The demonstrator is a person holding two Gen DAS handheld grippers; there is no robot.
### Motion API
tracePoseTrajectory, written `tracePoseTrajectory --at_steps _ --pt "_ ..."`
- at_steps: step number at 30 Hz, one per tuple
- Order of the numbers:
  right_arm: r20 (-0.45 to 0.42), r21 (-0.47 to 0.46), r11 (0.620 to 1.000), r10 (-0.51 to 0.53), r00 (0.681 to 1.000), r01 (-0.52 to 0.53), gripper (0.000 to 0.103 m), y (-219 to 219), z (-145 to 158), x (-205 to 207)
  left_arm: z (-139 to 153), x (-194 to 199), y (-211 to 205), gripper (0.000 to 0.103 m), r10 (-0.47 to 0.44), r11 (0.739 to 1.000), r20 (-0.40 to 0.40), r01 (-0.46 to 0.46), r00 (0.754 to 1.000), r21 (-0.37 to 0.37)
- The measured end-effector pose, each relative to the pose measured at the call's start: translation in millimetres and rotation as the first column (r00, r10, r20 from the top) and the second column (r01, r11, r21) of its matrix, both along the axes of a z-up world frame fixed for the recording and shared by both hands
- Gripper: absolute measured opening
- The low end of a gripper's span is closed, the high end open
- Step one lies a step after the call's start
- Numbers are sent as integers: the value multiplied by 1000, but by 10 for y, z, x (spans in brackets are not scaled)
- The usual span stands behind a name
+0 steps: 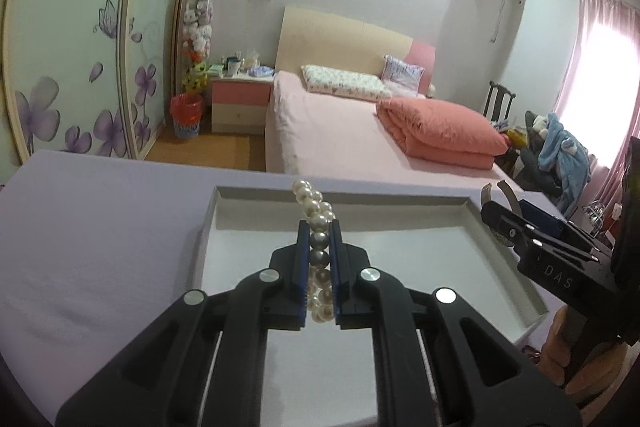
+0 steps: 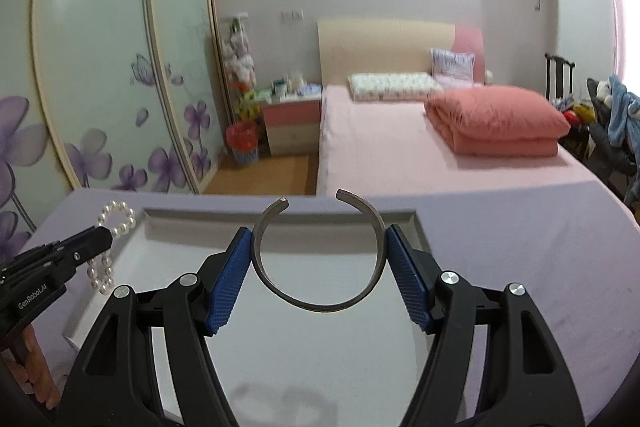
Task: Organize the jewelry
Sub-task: 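Carry pearls and cuff into the grey tray and open both tools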
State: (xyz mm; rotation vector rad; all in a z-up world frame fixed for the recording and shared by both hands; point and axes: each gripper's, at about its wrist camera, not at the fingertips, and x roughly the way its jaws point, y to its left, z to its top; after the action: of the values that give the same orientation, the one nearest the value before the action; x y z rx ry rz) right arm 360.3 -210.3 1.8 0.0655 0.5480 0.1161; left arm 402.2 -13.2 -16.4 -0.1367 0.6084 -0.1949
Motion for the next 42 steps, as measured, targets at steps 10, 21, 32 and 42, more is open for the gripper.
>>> tracePoseTrajectory --at_steps 10,21,32,42 --pt "-65 3 1000 -18 998 18 86 9 -109 72 -254 188 -46 12 -17 1000 -63 17 998 0" --pt "-34 1 1000 -12 999 12 86 9 -35 107 -253 162 -21 17 -6 1000 -52 6 999 1" --pt "15 -8 1000 -8 1000 9 86 12 119 -122 -87 -92 81 18 17 1000 -21 -17 1000 -9" --pt "49 -14 1000 25 998 -24 86 33 230 -763 65 -751 286 23 34 999 15 -33 999 -40"
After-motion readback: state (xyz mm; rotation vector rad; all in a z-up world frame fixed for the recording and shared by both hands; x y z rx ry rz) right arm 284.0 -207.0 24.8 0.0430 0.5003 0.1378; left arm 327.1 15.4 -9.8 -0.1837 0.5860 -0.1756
